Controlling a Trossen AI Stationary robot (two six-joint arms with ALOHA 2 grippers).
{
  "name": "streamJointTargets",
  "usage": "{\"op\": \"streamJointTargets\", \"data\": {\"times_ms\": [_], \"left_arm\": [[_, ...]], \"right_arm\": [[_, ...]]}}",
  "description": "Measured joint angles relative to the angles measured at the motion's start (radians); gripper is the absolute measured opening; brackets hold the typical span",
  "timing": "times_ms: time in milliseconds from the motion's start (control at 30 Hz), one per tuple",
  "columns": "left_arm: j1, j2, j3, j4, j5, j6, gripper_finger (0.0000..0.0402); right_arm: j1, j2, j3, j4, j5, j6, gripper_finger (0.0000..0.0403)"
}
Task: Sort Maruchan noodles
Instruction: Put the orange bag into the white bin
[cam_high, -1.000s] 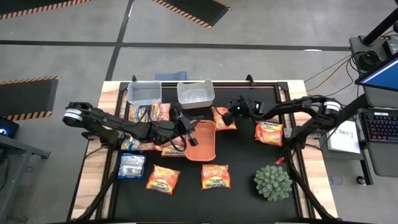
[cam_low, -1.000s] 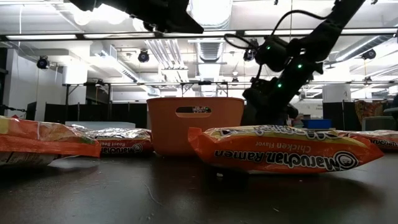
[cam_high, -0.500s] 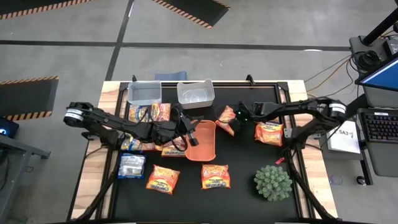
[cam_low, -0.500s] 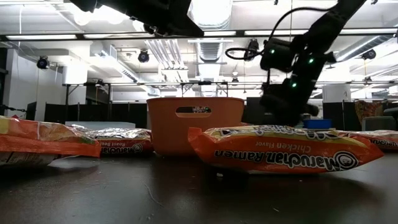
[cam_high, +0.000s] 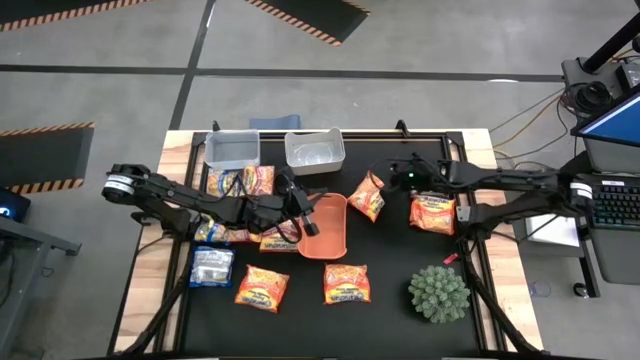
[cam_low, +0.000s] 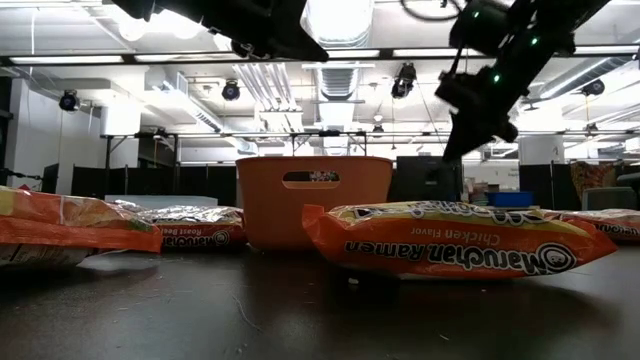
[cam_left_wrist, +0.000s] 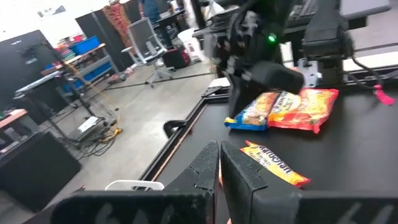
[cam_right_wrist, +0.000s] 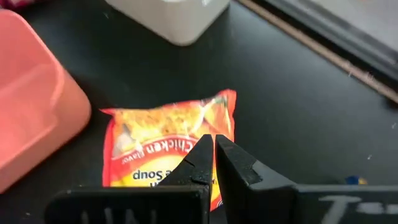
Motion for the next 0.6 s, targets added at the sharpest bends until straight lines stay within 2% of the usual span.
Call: {"op": "streamJointTargets", "data": {"times_ms": [333,500,600], "left_arm": [[0.0,0.0,0.003,0.012,0.009,-0.062,0.0],[0.001,0.021,0.003,0.116,0.11,-0.079,0.0],[0.003,0.057,0.005,0.166,0.113,-0.077,0.0]], "right_arm": [[-0.043,-0.101,0.0,0.084,0.0,-0.098,0.0008],[-0.083,-0.094,0.0,0.09,0.0,-0.116,0.0008],[-0.096,-0.076,0.0,0.089,-0.003,-0.134,0.0008]]}}
